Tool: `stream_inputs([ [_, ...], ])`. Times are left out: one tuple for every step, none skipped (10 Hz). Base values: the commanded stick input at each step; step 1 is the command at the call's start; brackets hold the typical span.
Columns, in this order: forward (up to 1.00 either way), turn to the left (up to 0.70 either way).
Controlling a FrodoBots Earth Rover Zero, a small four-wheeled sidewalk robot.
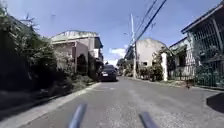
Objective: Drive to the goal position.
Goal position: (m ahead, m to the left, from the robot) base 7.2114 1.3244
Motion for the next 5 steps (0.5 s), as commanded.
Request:
stream_inputs([
  [0.70,-0.34],
  [0.70,-0.34],
  [0.70,-0.34],
  [0.70,-0.34],
  [0.70,-0.34],
])
